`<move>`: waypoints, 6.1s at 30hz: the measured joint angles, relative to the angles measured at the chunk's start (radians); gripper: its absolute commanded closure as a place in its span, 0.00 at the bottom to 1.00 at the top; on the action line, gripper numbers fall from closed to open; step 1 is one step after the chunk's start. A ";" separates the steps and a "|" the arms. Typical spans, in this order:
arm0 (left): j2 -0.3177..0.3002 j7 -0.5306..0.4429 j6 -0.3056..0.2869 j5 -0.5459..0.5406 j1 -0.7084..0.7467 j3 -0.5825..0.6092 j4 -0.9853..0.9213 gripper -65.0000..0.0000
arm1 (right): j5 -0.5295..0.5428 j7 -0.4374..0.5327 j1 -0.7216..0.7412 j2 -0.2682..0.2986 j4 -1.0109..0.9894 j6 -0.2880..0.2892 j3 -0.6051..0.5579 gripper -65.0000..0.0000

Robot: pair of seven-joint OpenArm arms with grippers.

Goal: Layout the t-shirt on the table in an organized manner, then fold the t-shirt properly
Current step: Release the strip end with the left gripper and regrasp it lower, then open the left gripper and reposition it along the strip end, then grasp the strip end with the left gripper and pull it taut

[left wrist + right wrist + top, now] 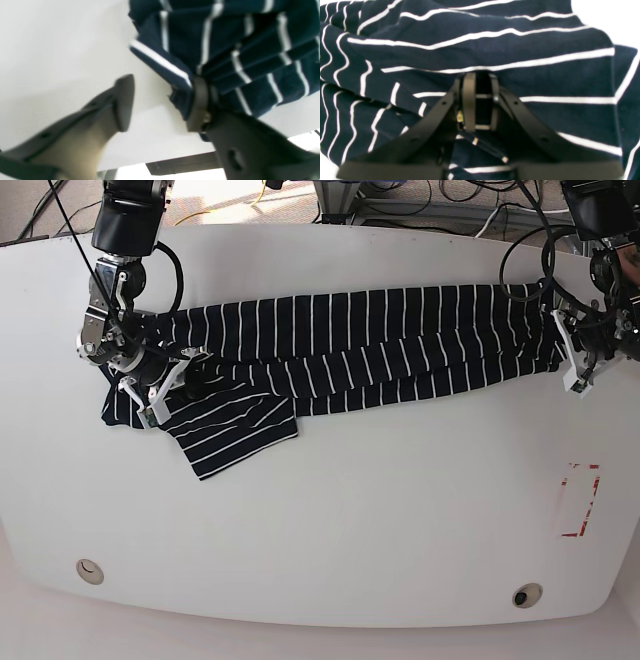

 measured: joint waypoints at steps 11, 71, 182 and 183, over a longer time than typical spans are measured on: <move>-0.090 0.056 0.000 -0.079 0.016 -0.001 0.034 0.50 | 0.000 0.000 0.000 0.000 0.000 0.000 0.000 0.87; 0.145 -0.145 0.000 0.264 -0.195 -0.086 -0.003 0.50 | -0.004 0.006 0.000 -0.018 0.001 -0.004 0.001 0.87; 0.038 -0.001 0.000 -0.150 0.152 -0.047 0.194 0.50 | -0.004 0.002 0.006 -0.019 0.001 -0.001 0.000 0.87; 0.037 0.001 0.000 -0.145 0.156 -0.055 0.194 0.50 | -0.004 0.002 0.006 -0.019 0.001 -0.001 0.000 0.87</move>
